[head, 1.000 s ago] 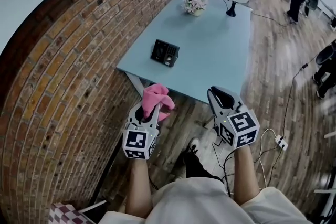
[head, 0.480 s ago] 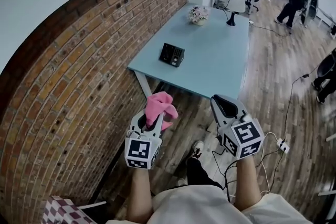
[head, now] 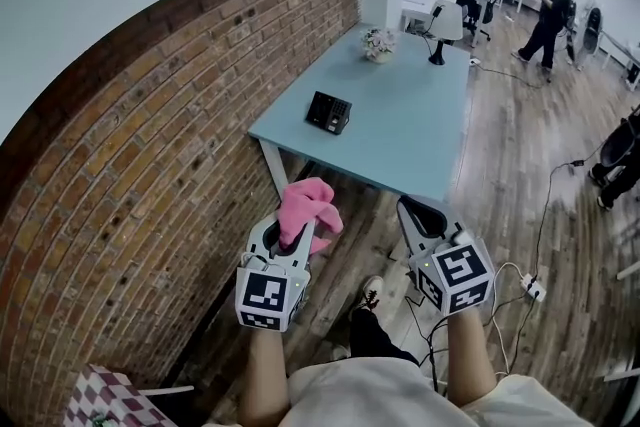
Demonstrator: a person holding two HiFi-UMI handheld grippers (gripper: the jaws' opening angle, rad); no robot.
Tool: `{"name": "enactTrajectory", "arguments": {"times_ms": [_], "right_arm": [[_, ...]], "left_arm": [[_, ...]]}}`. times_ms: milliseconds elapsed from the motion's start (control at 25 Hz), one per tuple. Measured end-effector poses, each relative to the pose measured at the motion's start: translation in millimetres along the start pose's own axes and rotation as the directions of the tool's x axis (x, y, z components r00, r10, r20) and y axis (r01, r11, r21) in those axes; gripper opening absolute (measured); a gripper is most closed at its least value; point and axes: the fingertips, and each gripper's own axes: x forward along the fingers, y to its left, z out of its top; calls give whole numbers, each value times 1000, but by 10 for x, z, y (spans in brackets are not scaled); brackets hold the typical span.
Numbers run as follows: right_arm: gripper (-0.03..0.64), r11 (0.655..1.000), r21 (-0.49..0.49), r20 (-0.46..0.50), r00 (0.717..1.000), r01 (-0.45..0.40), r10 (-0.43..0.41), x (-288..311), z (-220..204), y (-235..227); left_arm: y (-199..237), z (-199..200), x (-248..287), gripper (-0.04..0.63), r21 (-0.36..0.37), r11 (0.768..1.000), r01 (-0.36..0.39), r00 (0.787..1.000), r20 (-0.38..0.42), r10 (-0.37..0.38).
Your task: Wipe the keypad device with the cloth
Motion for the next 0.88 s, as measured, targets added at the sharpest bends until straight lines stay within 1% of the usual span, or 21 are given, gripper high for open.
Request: {"name": "enactTrajectory", "arguments": {"times_ms": [200, 360, 600, 880], "right_arm": [[29, 1000, -21, 10, 1000, -14, 15, -74, 80, 58], [28, 1000, -27, 9, 1000, -9, 10, -32, 50, 68], [21, 999, -36, 5, 1000, -3, 3, -132, -65, 92], [21, 1000, -25, -4, 1000, -6, 6, -3, -94, 48]], "left_arm": [[-71, 83, -79, 140, 5, 1000, -1, 1000, 1, 1], [-58, 78, -78, 140, 13, 1000, -1, 1000, -1, 1], [-206, 79, -162, 140, 28, 1000, 0, 1000, 7, 0], [-135, 22, -62, 140, 21, 1000, 4, 1000, -5, -4]]}}
